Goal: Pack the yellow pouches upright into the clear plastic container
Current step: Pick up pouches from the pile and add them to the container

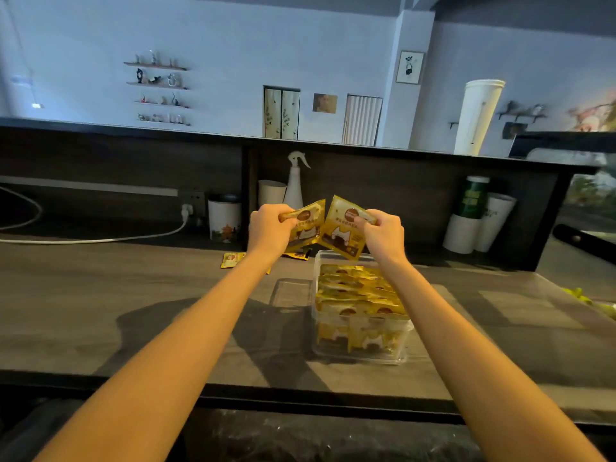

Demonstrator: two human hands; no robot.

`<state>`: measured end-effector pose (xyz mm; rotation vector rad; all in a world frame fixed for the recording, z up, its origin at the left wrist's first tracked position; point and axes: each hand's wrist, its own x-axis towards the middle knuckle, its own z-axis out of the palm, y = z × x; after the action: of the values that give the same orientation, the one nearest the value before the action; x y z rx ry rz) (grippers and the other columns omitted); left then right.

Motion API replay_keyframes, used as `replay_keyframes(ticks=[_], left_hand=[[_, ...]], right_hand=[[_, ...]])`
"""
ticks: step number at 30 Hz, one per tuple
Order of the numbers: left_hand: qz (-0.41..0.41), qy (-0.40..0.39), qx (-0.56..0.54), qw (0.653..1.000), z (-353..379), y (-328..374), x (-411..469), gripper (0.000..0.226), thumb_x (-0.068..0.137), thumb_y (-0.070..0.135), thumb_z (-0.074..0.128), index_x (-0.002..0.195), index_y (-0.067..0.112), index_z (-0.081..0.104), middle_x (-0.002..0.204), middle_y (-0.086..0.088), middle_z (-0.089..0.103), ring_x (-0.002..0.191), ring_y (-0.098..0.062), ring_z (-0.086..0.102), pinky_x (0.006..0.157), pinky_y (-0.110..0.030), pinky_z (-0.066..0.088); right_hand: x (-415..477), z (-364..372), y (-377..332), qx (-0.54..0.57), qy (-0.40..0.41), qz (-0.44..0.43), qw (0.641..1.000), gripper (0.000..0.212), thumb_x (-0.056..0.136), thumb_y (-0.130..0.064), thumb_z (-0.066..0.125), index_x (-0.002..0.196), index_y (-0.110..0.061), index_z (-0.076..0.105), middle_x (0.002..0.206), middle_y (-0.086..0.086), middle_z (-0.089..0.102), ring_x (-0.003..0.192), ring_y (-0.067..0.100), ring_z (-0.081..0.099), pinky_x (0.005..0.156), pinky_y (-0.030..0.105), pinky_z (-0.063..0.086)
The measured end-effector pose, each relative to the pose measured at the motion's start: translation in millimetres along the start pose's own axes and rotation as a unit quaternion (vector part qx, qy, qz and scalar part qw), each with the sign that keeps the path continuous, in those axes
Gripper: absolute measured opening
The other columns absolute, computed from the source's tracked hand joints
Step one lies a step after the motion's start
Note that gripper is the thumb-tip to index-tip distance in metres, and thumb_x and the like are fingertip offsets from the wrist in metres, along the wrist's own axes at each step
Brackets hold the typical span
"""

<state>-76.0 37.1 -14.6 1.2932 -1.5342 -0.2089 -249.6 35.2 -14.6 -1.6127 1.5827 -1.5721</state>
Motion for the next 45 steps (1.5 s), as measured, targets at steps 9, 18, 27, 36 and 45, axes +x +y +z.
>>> replay_keyframes(ticks=[9,18,27,36,45], left_hand=[[-0.004,-0.023,-0.016,1.0,48.6,8.4,1.7,0.021,0.09,0.01,0.056,0.103,0.001,0.07,0.102,-0.017,0.07,0.098,-0.029,0.064,0.082,-0.041,0.055],[-0.029,-0.038,-0.006,0.999,67.7,0.4,5.3,0.022,0.091,0.012,0.054,0.107,0.001,0.067,0.107,-0.017,0.067,0.103,-0.028,0.062,0.082,-0.037,0.055],[-0.012,-0.104,-0.04,0.994,70.9,-0.5,7.5,0.021,0.09,0.004,0.052,0.105,-0.001,0.066,0.107,-0.017,0.065,0.092,-0.016,0.054,0.076,-0.031,0.051],[-0.034,-0.249,0.037,0.967,81.8,-15.1,4.5,0.017,0.086,0.005,0.054,0.089,0.001,0.07,0.083,-0.011,0.062,0.082,-0.02,0.054,0.064,-0.027,0.04],[-0.022,-0.319,0.227,0.92,89.1,-29.0,9.0,0.037,0.087,0.005,0.031,0.057,0.021,0.044,0.082,-0.007,0.048,0.1,-0.033,0.052,0.093,-0.047,0.038]], right_hand=[[15.7,-39.0,45.4,0.032,-0.01,0.045,0.998,0.025,0.094,-0.016,0.052,0.115,-0.009,0.064,0.11,0.004,0.064,0.104,0.014,0.057,0.087,0.027,0.046],[25.9,-36.6,64.2,0.041,-0.024,0.061,0.997,0.025,0.095,-0.014,0.051,0.116,-0.009,0.063,0.117,0.008,0.064,0.112,0.019,0.057,0.095,0.033,0.047],[30.4,-36.7,75.1,0.059,0.002,0.078,0.995,0.024,0.095,-0.015,0.051,0.115,-0.01,0.063,0.113,0.005,0.064,0.103,0.014,0.056,0.084,0.028,0.048],[24.5,-35.1,74.6,0.035,-0.042,0.082,0.995,0.027,0.095,-0.012,0.049,0.121,-0.01,0.06,0.121,0.007,0.061,0.113,0.019,0.054,0.098,0.036,0.047],[21.9,-32.0,73.3,-0.014,-0.114,0.086,0.99,0.027,0.096,-0.012,0.048,0.12,-0.01,0.059,0.12,0.008,0.06,0.111,0.018,0.053,0.086,0.027,0.039]])
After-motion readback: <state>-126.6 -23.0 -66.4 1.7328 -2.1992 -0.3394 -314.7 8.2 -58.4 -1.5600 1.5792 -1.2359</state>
